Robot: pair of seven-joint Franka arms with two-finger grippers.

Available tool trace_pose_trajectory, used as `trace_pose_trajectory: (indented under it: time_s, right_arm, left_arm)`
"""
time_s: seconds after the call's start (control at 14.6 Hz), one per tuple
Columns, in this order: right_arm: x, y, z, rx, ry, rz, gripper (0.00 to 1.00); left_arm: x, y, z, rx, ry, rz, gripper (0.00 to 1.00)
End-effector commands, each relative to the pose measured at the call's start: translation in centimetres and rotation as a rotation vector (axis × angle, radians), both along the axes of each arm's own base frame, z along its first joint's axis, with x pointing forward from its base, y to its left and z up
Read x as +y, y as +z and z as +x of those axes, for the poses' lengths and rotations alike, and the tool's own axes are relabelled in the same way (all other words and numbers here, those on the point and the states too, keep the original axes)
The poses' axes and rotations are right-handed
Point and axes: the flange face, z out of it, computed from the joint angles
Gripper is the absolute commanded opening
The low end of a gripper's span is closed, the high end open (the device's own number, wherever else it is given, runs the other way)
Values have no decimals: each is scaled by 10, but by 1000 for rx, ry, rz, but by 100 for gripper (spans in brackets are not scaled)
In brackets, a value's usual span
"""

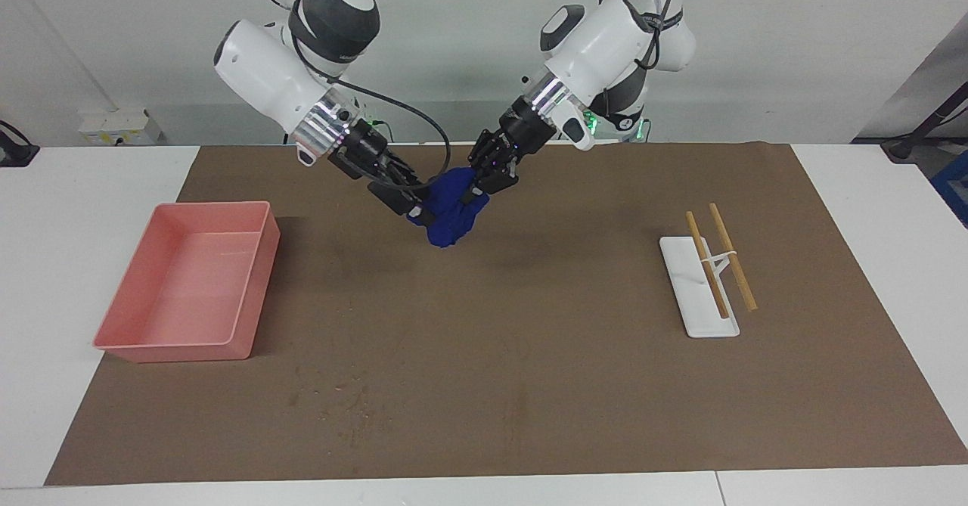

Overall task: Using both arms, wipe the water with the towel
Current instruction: 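Grasp the blue cloth with the right gripper beside the left gripper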

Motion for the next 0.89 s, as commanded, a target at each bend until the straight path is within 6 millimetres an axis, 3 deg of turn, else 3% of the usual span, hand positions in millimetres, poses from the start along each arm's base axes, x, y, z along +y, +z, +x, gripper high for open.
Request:
trace_pose_trajectory:
  time_s: [0.0,0.48,0.55,0.62,0.69,0.75,0.82]
  right_arm:
    - [28,-22,-19,1,53,-16,100]
    - [10,-42,-6,-51,99,-57,100]
    - [2,-42,-3,-55,89,-58,94]
    - [2,-42,-2,-67,98,-63,83]
    - [0,-43,-2,-72,102,-65,66]
    - [-2,-43,-1,-80,106,-68,47]
    - [-2,-44,0,-83,111,-67,22]
  left_arm:
    - [2,1,0,-5,37,-29,0]
    - [0,6,-3,-16,65,-65,0]
    - [1,9,-4,-16,65,-68,0]
    - [3,10,-4,-15,66,-68,0]
    - [3,10,-4,-17,66,-68,0]
    - [2,10,-4,-20,66,-69,0]
    - [2,10,-4,-20,67,-68,0]
